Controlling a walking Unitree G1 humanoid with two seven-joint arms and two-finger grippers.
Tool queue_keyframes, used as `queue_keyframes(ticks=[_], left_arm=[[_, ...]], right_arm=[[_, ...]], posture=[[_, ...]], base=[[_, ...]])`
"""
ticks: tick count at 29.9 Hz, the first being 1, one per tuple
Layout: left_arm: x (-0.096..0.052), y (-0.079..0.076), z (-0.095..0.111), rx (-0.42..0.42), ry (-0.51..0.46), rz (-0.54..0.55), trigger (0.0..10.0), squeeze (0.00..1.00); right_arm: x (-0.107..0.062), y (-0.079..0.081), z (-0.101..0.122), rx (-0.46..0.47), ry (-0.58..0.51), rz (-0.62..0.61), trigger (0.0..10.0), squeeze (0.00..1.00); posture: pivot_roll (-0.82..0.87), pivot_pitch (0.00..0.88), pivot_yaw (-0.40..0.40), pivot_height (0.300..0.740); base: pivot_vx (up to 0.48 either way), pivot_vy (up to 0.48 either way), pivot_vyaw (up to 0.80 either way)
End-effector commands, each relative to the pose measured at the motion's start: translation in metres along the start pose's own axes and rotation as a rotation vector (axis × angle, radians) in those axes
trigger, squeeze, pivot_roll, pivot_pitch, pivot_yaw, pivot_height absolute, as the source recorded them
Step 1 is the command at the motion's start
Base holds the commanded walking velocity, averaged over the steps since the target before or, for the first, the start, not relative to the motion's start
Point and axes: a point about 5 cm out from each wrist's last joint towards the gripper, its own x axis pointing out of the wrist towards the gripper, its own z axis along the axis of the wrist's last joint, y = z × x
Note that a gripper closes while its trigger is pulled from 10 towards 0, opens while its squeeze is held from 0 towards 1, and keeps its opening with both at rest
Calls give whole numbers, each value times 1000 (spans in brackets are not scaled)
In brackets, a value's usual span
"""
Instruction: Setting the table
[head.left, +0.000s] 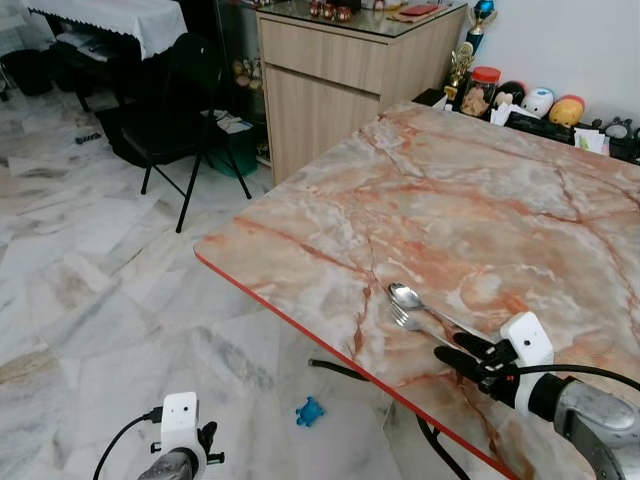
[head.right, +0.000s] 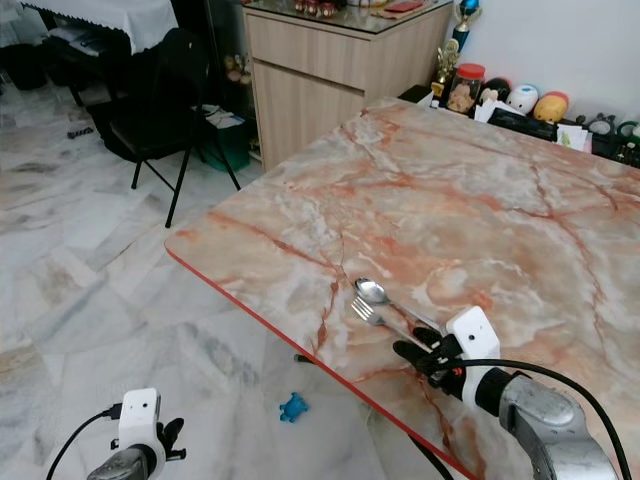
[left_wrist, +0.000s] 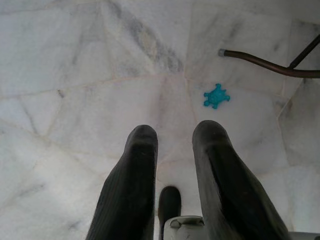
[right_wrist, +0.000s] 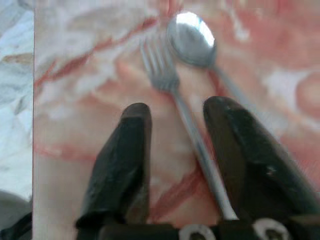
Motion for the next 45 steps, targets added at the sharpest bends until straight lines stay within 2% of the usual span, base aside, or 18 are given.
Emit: queue_keyframes(ticks=[1, 2, 3, 4, 7, 18, 25, 30, 45], left_arm=[[-2, 2, -7, -3, 35, 3, 10000, 0], [-2, 2, -7, 2, 33, 2, 10000, 0], [-2, 2, -7, 2, 30, 3, 10000, 0], [-1, 2, -6, 0, 26, 5, 10000, 0], [-1, 2, -6, -2, 26, 6, 10000, 0], [-1, 2, -5, -1, 24, 8, 10000, 0], [-1, 2, -4, -2, 23, 7, 10000, 0], [-1, 2, -4, -6, 23, 10, 10000, 0], [-1, 4, -3, -11, 22, 15, 10000, 0]], right_arm=[[4, -1, 13, -36, -61, 11, 10000, 1000], [6, 0, 18, -52, -87, 18, 10000, 996], [8, 1, 20, -60, -93, 27, 10000, 416], [10, 2, 22, -68, -98, 46, 10000, 0], [15, 7, 23, -83, -91, 94, 10000, 0], [27, 3, 17, -135, -41, 105, 10000, 0], [28, 2, 13, -131, -15, 112, 10000, 0], [28, 2, 1, -107, 22, 107, 10000, 0], [28, -1, -7, -75, 44, 97, 10000, 0]], posture=[[38, 0, -1, 740], [38, 0, -2, 740], [38, 0, -3, 740], [40, 0, -4, 740], [44, 0, -5, 740], [48, 0, -6, 740], [50, 0, -8, 740], [52, 0, -8, 740], [58, 0, -7, 740]], base=[[0, 0, 0], [0, 0, 0], [0, 0, 0], [0, 0, 0], [0, 0, 0], [0, 0, 0], [0, 0, 0], [0, 0, 0], [0, 0, 0]])
